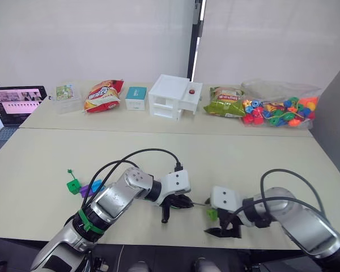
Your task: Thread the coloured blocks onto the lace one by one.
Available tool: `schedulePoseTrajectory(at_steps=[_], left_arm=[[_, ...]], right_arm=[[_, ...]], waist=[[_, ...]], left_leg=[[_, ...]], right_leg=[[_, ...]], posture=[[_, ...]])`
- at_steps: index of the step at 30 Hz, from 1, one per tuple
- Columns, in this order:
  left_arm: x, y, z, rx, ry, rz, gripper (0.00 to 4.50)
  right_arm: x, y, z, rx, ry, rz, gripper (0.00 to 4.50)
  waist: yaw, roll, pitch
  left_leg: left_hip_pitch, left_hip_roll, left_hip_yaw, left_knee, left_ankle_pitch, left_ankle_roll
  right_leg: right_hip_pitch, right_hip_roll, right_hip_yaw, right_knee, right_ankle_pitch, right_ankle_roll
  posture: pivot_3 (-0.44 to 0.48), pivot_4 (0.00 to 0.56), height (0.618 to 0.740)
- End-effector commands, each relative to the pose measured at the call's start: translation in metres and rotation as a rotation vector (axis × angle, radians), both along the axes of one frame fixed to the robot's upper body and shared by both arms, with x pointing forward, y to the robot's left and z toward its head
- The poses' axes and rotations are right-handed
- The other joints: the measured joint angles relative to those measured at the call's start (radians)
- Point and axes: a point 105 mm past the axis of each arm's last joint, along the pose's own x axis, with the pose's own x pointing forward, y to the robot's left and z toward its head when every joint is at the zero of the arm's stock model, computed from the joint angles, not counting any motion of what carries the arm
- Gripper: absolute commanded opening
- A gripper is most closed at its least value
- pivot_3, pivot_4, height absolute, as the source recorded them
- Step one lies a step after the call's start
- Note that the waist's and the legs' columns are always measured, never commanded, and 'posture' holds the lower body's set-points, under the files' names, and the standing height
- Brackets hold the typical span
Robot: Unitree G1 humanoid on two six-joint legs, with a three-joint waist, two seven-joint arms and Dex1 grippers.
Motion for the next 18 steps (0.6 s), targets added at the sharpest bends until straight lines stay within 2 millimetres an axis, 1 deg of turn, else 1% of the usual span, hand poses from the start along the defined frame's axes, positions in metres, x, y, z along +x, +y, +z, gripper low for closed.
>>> schedulePoseTrajectory(at_steps=[1,3,6,12,18], left_arm=[[-0.004,0.000,0.012,-0.033,-0.032,-0.029,0.00],[-0.005,0.003,0.014,-0.035,-0.032,-0.031,0.00],[-0.008,0.009,0.019,-0.038,-0.033,-0.038,0.00],[-0.012,0.028,0.029,-0.016,-0.045,-0.051,0.00],[-0.015,0.034,0.031,0.016,-0.057,-0.036,0.00]], right_arm=[[-0.002,-0.002,0.011,-0.004,-0.011,0.067,4.49],[0.000,-0.002,0.015,-0.012,-0.024,0.099,4.49],[0.009,-0.005,0.014,-0.057,-0.056,0.158,4.49],[0.029,-0.016,0.009,-0.143,-0.090,0.274,4.49],[0.040,-0.011,0.009,-0.142,-0.094,0.358,4.49]], waist=[[-0.003,0.000,0.000],[-0.009,0.000,0.000],[-0.017,0.000,0.002],[-0.017,0.001,0.004],[-0.015,0.001,0.004]], left_leg=[[-0.001,0.000,0.000,0.000,0.000,0.000],[-0.004,0.000,0.000,0.002,0.000,0.000],[-0.010,0.000,0.000,0.007,0.000,0.000],[-0.009,0.000,0.001,0.008,0.000,0.000],[-0.009,0.000,0.001,0.009,0.000,0.000]], right_leg=[[-0.002,0.000,0.000,0.000,0.000,0.000],[-0.005,0.000,0.000,0.002,0.000,0.000],[-0.012,0.001,0.000,0.009,0.000,0.000],[-0.012,0.001,0.000,0.011,0.000,0.000],[-0.012,0.001,0.000,0.012,0.000,0.000]], posture=[[0.000,0.150,0.740],[0.000,0.150,0.740],[0.000,0.150,0.740],[0.000,0.150,0.740],[0.000,0.150,0.740]])
